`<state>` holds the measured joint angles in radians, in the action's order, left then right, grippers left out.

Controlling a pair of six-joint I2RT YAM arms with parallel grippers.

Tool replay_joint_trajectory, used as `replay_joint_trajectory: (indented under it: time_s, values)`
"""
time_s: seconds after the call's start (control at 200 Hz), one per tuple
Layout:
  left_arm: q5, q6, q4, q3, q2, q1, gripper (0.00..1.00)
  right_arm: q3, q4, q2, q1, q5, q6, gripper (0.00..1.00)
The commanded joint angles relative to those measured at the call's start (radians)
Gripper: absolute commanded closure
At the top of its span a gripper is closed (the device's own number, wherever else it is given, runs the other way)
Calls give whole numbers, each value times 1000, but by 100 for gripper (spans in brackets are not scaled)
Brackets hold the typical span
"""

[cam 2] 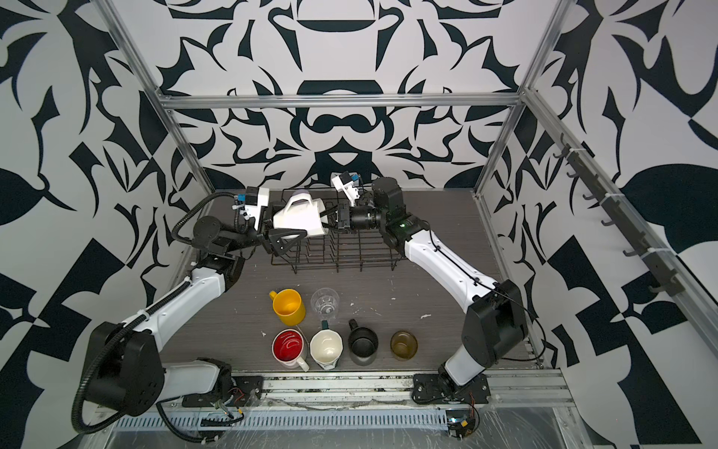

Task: Load cups into a dish rack
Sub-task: Place the cup upside down at the dish rack.

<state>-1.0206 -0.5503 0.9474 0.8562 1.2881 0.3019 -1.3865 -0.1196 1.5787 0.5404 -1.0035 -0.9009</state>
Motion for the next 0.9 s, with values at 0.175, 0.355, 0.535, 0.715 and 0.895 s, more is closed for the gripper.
replay_joint_trajectory:
  time_s: [0.175,0.355,0.535,0.715,0.895]
  values:
    - [98,108,-203,40,-93,8,86,-75,-125,-31,13,34,6,83]
    - [135,140,-243,47,-110,8,100,-65,-114,-34,10,49,6,69]
    - [163,179,-295,60,-126,9,100,-41,-98,-50,-1,81,11,52]
    - [239,313,-554,146,-139,10,100,18,-53,-98,-66,137,20,42]
    - [371,432,-993,359,-88,8,100,113,94,-194,-166,263,100,19]
